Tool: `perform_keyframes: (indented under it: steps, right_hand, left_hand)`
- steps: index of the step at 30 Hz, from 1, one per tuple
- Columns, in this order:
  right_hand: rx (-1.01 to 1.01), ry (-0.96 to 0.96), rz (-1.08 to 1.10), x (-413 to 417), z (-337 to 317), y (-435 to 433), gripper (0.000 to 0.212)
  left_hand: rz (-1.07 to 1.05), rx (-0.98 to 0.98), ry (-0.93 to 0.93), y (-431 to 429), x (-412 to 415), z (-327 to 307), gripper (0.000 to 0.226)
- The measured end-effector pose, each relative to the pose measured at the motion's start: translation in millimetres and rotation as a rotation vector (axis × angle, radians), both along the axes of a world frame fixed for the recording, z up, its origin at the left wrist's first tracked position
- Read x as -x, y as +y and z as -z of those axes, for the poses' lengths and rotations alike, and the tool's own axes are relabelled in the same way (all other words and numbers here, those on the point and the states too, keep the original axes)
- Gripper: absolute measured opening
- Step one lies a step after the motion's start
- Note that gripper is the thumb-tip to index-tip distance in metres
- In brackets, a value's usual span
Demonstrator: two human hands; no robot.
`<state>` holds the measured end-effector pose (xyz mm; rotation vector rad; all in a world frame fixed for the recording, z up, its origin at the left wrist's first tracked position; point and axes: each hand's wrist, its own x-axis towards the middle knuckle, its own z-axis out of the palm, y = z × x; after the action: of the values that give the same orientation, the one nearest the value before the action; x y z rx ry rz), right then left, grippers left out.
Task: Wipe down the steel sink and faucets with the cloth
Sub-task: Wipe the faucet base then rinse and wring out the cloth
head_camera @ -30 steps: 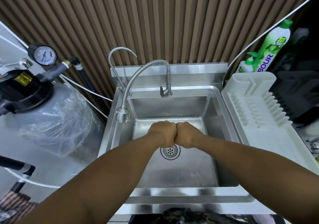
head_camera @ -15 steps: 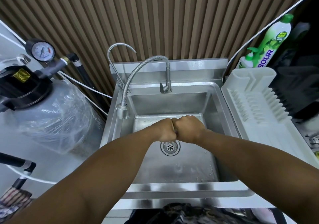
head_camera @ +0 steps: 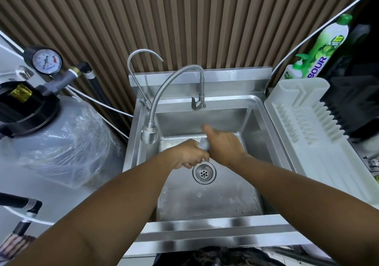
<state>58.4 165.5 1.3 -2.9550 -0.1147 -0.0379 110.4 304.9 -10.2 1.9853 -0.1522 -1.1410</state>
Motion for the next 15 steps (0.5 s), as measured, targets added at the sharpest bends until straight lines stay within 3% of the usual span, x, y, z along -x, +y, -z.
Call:
perform_keyframes:
  steps: [1, 3, 5, 7, 9, 11, 15]
  right_hand:
    - [-0.147, 0.026, 0.164, -3, -3, 1, 0.059]
    - [-0.631, 0.136, 0.445, -9, -8, 1, 0.071]
    - [-1.218, 0.331, 0.561, -14, -10, -2, 0.046]
    - [-1.552, 0.481, 0.579, -17, -6, -4, 0.012]
    - [-1.665, 0.468, 0.562, -19, -2, -3, 0.009]
    - [-1.637, 0.389, 0.560, -23, 4, -3, 0.007]
    - [-1.600, 0.298, 0.627, -31, 12, -2, 0.031]
  left_hand:
    - [-0.059, 0.052, 0.011, 3, -5, 1, 0.016]
    - [-0.139, 0.132, 0.014, 7, -14, 2, 0.018]
    - [-0.151, 0.190, -0.010, 7, -21, 2, 0.023]
    - [-0.122, 0.238, -0.052, 5, -26, 2, 0.038]
    - [-0.133, 0.246, -0.060, 4, -31, 2, 0.046]
    - [-0.149, 0.274, -0.045, 6, -37, 6, 0.037]
    - [-0.175, 0.384, -0.149, 12, -50, 24, 0.022]
